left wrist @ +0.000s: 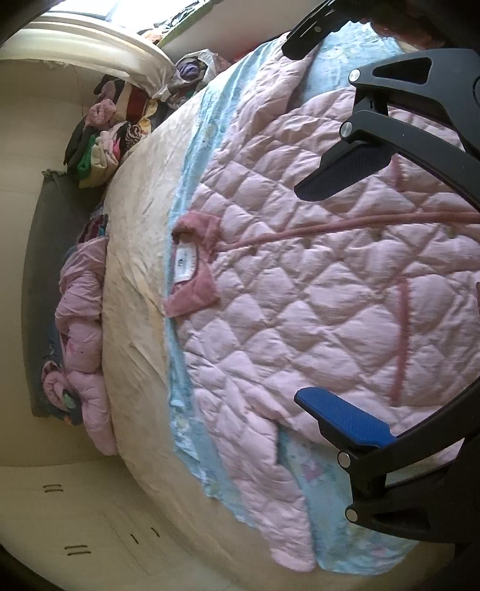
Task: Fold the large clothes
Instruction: 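Move the right tool toward the jacket sleeve beside the collar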
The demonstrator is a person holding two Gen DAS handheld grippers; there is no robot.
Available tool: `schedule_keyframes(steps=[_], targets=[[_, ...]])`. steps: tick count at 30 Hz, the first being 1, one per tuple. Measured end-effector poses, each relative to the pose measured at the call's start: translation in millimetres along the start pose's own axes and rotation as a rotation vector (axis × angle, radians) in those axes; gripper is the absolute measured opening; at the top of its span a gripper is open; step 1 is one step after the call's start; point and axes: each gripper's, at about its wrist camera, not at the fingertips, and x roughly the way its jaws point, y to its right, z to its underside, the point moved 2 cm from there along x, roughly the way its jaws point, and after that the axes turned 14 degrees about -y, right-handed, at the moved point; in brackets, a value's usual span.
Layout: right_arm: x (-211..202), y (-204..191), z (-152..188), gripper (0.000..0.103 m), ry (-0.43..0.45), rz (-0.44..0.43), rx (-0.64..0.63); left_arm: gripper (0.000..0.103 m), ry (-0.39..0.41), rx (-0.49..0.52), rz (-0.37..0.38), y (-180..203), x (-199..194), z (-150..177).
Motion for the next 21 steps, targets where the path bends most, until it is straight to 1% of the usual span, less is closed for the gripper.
schedule_keyframes(steps=[5,8,11,13,17,21], targets=[[3.5,14.3,-24.6,0.099,0.027,0.023,0.036,0.094,0.010,0.012,-0.009,7.7,9.7,-33.5],[3.9,26.8,-38.5,0.099,0.042,0.043,0.065,0.094,-0.003,0.029,0.027,15.3,18.8,-51.3],[4.6,43.2,-49.2,0.099,0.060,0.066,0.107,0.094,-0.011,0.043,0.001,22.1,29.8,-67.5],[4.2,55.0,-55.5,0.099,0.073,0.076,0.133,0.094,-0.017,0.049,0.003,26.6,36.3,-78.5],[4.7,85.3,-66.5,0.099,0.089,0.114,0.204,0.094,-0.017,0.044,0.011,31.6,46.2,-91.9],[4.6,113.0,-70.6,0.099,0.100,0.142,0.262,0.094,-0.025,0.035,0.012,40.1,60.7,-101.0]])
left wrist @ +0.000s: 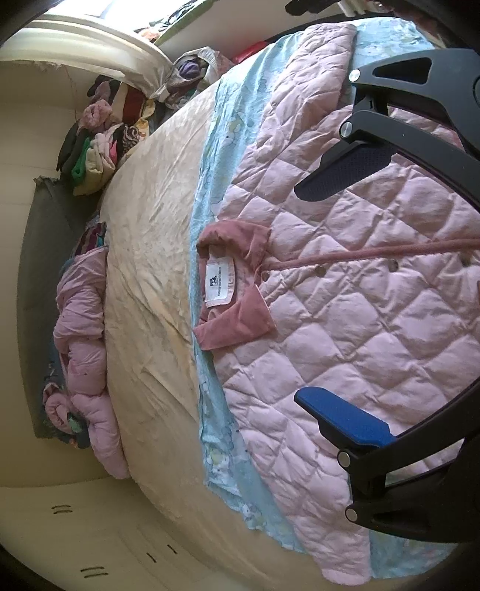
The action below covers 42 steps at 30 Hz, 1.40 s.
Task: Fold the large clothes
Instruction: 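Move the right tool toward the jacket sleeve beside the collar, then grasp the sleeve cuff with the right gripper and lift it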
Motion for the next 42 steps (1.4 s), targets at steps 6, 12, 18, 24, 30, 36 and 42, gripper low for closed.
schedule_keyframes(steps=[6,12,18,24,30,36,42], targets=[[15.4,47.6,-8.4,0.099,-0.024,0.054,0.089,0.094,-0.029,-0.020,-0.007,8.8,33.3,-4.5],[37.9,99.4,-8.9,0.099,-0.055,0.116,0.186,0.094,-0.112,-0.047,0.033,16.1,82.2,14.1],[60.3,157.3,5.3,0.099,-0.066,0.158,0.326,0.094,-0.172,-0.062,0.000,13.6,127.7,32.2],[78.1,211.6,23.5,0.099,-0.103,0.208,0.483,0.094,-0.191,-0.041,-0.020,16.6,153.0,44.6],[96.8,250.3,34.0,0.099,-0.138,0.225,0.602,0.094,-0.198,-0.032,-0.034,19.4,166.7,49.4],[105.1,304.3,36.5,0.099,-0.082,0.134,0.842,0.094,-0.174,-0.023,-0.045,19.9,168.2,51.8],[107.4,349.7,25.4,0.082,-0.016,0.112,0.942,0.094,-0.164,-0.034,-0.023,12.6,158.9,44.6]])
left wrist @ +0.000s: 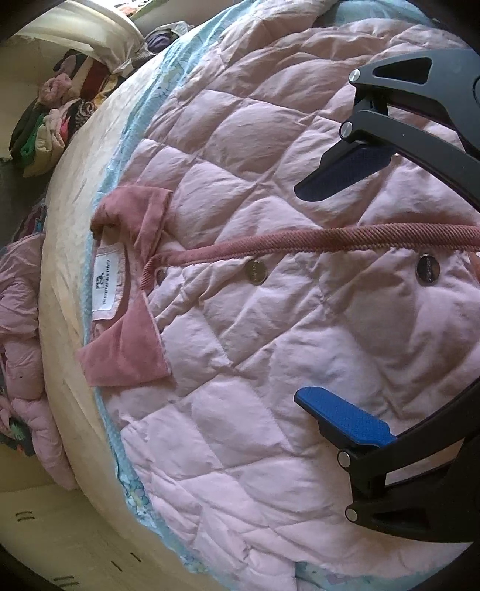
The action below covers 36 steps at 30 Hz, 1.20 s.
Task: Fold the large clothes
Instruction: 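Grasp the sleeve cuff with the right gripper and lift it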
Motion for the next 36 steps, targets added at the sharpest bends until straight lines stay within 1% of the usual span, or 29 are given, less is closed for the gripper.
schedule_keyframes(steps=[1,2,3,6,8,12,14,19,20,21,23,26,27,33,36], targets=[[-1.0,1.4,-3.5,0.074,0.010,0.001,0.007,0.094,0.003,0.002,0.000,-2.0,-2.8,-1.8],[-2.6,2.2,-7.3,0.045,0.022,0.012,0.003,0.094,0.012,0.005,-0.007,-6.5,-8.2,-3.8],[-3.4,0.2,-11.1,0.038,0.023,0.002,-0.019,0.094,0.024,0.004,-0.019,-12.4,-14.1,-5.8],[-14.0,-18.3,-14.8,0.023,0.026,-0.021,-0.102,0.094,0.054,-0.020,-0.031,-31.8,-30.4,-10.8],[-30.8,-46.3,-9.4,0.019,0.057,-0.048,-0.207,0.094,0.065,-0.042,-0.014,-43.5,-38.6,-13.7],[-60.4,-93.5,9.2,0.017,0.088,-0.104,-0.362,0.094,0.087,-0.073,0.009,-58.3,-51.1,-16.7],[-78.7,-118.5,24.1,0.016,0.110,-0.138,-0.451,0.094,0.090,-0.076,0.021,-62.3,-52.7,-17.4],[-117.6,-161.7,56.1,0.016,0.142,-0.236,-0.602,0.094,0.094,-0.089,0.063,-73.3,-58.6,-14.0],[-120.2,-168.1,59.1,0.016,0.142,-0.248,-0.618,0.094,0.101,-0.091,0.086,-75.6,-61.5,-13.8],[-125.0,-177.2,67.4,0.016,0.141,-0.269,-0.643,0.094,0.114,-0.091,0.123,-78.3,-65.6,-13.2],[-132.2,-192.9,83.5,0.016,0.137,-0.299,-0.684,0.094,0.134,-0.094,0.173,-81.6,-69.5,-11.7],[-142.9,-212.5,113.0,0.016,0.129,-0.345,-0.743,0.094,0.127,-0.106,0.243,-87.6,-71.0,-8.2],[-144.8,-217.3,118.1,0.016,0.126,-0.355,-0.753,0.094,0.123,-0.112,0.273,-90.4,-71.6,-7.1],[-147.8,-252.4,173.1,0.016,0.071,-0.441,-0.828,0.094,0.149,-0.106,0.340,-93.7,-82.7,-0.8],[-143.1,-268.2,205.3,0.016,0.028,-0.475,-0.877,0.094,0.150,-0.110,0.423,-98.1,-86.8,0.1]])
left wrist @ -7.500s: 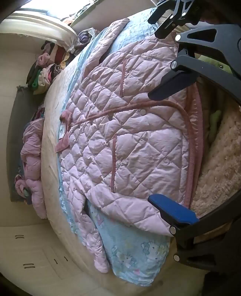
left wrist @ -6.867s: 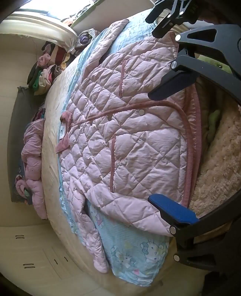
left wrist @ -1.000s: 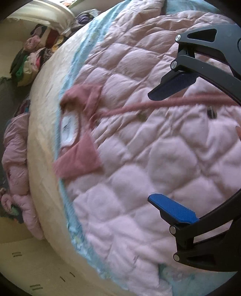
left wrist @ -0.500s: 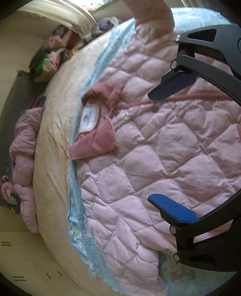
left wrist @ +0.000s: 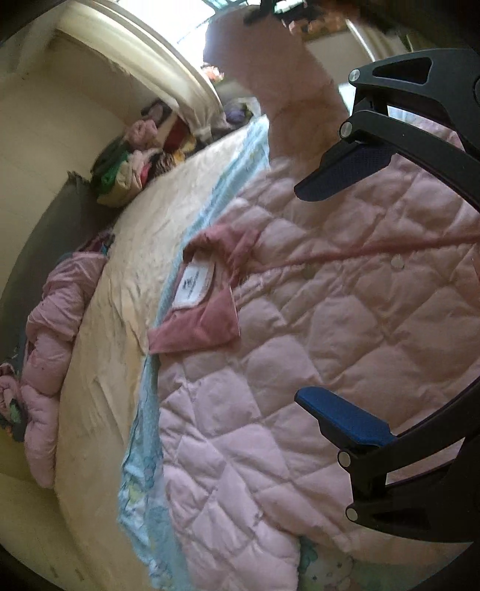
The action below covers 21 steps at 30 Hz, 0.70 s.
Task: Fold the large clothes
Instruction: 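Grasp the sleeve cuff with the right gripper and lift it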
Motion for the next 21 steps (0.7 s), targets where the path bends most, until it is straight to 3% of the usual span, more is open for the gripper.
schedule_keyframes(steps=[7,16,21], targets=[[45.1,-60.4,31.6,0.016,-0.091,-0.068,-0.090,0.094,0.011,-0.061,0.105,-14.8,-9.5,-2.3],[110.7,-109.7,95.3,0.016,-0.213,-0.004,-0.199,0.094,-0.015,-0.088,0.209,-22.2,-10.5,-0.2],[143.4,-118.5,133.9,0.016,-0.270,0.051,-0.259,0.094,-0.029,-0.100,0.259,-24.7,-6.1,-0.6]])
